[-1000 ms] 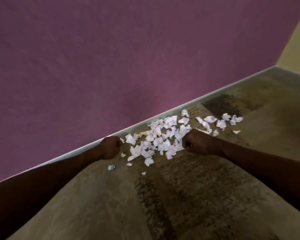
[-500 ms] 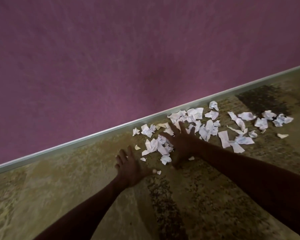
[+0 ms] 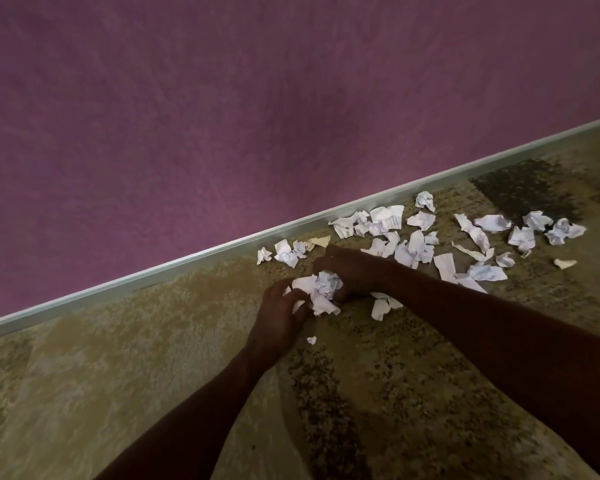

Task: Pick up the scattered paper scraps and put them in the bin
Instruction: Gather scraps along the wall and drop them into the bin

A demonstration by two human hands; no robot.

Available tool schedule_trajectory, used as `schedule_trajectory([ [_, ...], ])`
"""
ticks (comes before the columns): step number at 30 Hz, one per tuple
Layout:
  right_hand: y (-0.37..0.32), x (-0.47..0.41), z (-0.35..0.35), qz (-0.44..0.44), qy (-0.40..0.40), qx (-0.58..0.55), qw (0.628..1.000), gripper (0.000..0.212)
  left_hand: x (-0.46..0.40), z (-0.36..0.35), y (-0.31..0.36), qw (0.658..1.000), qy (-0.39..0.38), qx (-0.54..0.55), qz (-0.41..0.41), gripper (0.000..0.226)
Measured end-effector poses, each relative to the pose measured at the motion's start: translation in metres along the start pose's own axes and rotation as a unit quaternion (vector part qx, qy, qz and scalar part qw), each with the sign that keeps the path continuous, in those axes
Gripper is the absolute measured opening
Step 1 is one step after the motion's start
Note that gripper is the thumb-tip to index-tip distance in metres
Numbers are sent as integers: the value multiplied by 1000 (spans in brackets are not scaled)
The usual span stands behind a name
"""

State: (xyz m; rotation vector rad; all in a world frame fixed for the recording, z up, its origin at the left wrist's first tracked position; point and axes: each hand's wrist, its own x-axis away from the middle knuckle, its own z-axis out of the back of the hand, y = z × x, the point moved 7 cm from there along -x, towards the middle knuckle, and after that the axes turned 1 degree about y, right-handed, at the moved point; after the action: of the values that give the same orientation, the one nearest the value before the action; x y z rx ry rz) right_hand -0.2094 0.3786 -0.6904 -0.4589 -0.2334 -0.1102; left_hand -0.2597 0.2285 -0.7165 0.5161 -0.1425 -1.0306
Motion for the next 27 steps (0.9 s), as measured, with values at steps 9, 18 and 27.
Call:
schedule_trajectory([
  [9, 15, 31, 49, -49, 116, -97, 987, 35, 4, 14, 31, 988, 124, 65, 72, 29],
  [18, 31, 84, 94, -100, 156, -112, 976, 32, -4, -22, 50, 993, -59, -93, 43, 60],
  [27, 47, 159, 145, -140, 213, -114, 960, 29, -31, 33, 88, 994, 92, 60, 24, 26],
])
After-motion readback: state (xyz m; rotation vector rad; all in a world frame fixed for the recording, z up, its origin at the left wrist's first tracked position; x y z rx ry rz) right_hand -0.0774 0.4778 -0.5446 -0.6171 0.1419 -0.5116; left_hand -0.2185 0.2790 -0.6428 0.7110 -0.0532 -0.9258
